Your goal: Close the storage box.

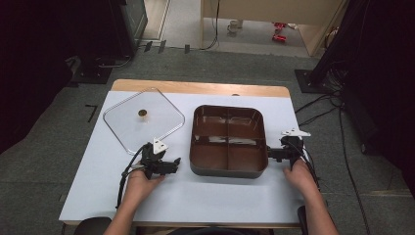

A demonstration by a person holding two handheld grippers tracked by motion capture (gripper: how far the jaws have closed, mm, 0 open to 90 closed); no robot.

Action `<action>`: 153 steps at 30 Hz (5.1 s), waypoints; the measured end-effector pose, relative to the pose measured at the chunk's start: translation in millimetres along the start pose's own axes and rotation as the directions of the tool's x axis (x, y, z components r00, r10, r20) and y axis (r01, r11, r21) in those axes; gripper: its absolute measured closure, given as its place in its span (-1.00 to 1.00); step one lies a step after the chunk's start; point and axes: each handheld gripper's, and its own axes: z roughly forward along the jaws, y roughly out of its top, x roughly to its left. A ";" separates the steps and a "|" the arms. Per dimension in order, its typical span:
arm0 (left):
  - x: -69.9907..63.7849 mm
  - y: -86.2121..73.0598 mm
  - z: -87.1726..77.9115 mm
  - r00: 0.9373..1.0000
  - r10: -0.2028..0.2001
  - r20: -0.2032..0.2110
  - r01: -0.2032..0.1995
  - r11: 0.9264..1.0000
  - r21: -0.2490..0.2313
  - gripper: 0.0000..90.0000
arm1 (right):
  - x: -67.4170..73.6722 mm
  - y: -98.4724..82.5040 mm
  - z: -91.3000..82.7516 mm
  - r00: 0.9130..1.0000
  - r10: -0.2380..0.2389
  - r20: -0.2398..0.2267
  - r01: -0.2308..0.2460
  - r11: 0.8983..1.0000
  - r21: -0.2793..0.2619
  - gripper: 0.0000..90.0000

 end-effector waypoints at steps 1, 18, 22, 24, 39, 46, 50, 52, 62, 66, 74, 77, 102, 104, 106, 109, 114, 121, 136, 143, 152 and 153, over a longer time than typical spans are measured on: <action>0.0 0.0 0.0 1.000 0.000 0.000 0.000 1.000 0.000 -0.71 | 0.0 0.0 0.0 1.000 0.000 0.000 0.000 1.000 0.000 -0.93; -0.4 0.2 0.1 1.000 0.002 -0.004 -0.002 1.000 0.002 -0.71 | 0.0 0.0 0.0 1.000 -0.001 0.000 0.001 1.000 0.000 -0.93; -1.1 0.6 0.0 1.000 -0.002 -0.008 0.002 1.000 0.005 -0.71 | 0.0 0.0 0.0 1.000 -0.001 0.000 0.001 1.000 0.000 -0.93; -1.1 0.6 0.0 1.000 -0.003 -0.007 0.003 1.000 0.004 -0.70 | 0.0 0.0 0.0 1.000 -0.001 0.000 0.001 1.000 0.000 -0.93; 2.5 11.1 -2.0 1.000 0.022 0.021 -0.024 0.995 0.096 -0.65 | 0.0 0.0 0.0 1.000 0.000 0.000 0.000 1.000 0.000 -0.93; 5.6 15.5 -5.5 0.999 0.014 0.050 -0.020 0.992 0.121 -0.45 | 0.1 0.1 0.1 1.000 -0.001 0.001 0.001 1.000 0.000 -0.93; 5.5 18.6 -6.2 0.998 0.022 0.059 -0.028 0.993 0.115 -0.44 | 0.1 0.1 0.1 1.000 -0.001 0.001 0.001 1.000 0.001 -0.93; 6.4 22.6 -8.8 0.997 0.022 0.072 -0.029 0.994 0.105 -0.43 | 0.1 0.1 0.1 1.000 -0.001 0.001 0.001 1.000 0.001 -0.93; 14.8 36.2 -16.7 0.993 0.013 0.121 -0.026 0.995 0.098 -0.26 | 0.1 0.2 0.2 1.000 -0.001 0.001 0.001 1.000 0.002 -0.93; 20.6 39.8 -16.1 0.992 -0.001 0.127 -0.010 0.996 0.089 -0.25 | 0.1 0.2 0.2 1.000 -0.001 0.001 0.001 1.000 0.002 -0.93; 22.4 47.3 -11.4 0.988 0.022 0.155 -0.035 0.996 0.076 -0.25 | 0.2 0.1 0.1 1.000 -0.001 0.002 0.001 1.000 0.001 -0.93; 22.1 51.0 -10.1 0.987 0.033 0.158 -0.044 0.997 0.063 -0.24 | 0.1 0.1 0.1 1.000 -0.002 0.002 0.002 1.000 0.001 -0.93; 53.2 81.8 -2.6 0.993 0.022 0.118 -0.029 0.998 0.058 -0.21 | 0.2 0.1 0.1 1.000 -0.003 0.003 0.003 1.000 0.001 -0.93; 56.0 84.0 -2.2 0.993 0.023 0.113 -0.029 0.998 0.057 -0.21 | 0.3 0.1 0.1 1.000 -0.002 0.003 0.002 1.000 0.001 -0.93; 57.8 85.1 -1.8 0.994 0.023 0.110 -0.029 0.998 0.057 -0.21 | 0.2 0.1 0.1 1.000 -0.003 0.003 0.003 1.000 0.001 -0.93; 66.0 88.0 -1.2 0.994 0.015 0.104 -0.020 0.998 0.055 -0.21 | 0.2 0.1 0.1 1.000 -0.003 0.003 0.003 1.000 0.001 -0.93; 80.8 90.5 -1.6 0.997 0.002 0.083 -0.005 0.999 0.039 -0.16 | 0.2 0.1 0.1 1.000 -0.003 0.002 0.003 1.000 0.001 -0.93; 97.4 92.2 2.9 0.998 -0.029 0.059 0.026 0.999 0.038 -0.15 | 0.2 0.1 0.1 1.000 -0.003 0.003 0.003 1.000 0.001 -0.93; 142.3 98.7 10.8 0.994 -0.108 -0.014 0.108 0.994 -0.009 -0.14 | 0.2 0.0 0.2 1.000 -0.003 0.002 0.003 1.000 -0.001 -0.93; 154.5 95.1 15.8 0.992 -0.114 -0.050 0.114 0.993 -0.005 -0.14 | 0.2 0.0 0.2 1.000 -0.003 0.002 0.003 1.000 -0.001 -0.93; 167.1 80.5 26.0 0.984 -0.151 -0.093 0.151 0.988 -0.006 -0.13 | 0.3 0.0 0.2 1.000 -0.003 0.002 0.003 1.000 -0.001 -0.93; 167.9 78.7 27.5 0.983 -0.155 -0.096 0.156 0.988 -0.002 -0.13 | 0.3 0.0 0.2 1.000 -0.003 0.002 0.003 1.000 -0.001 -0.93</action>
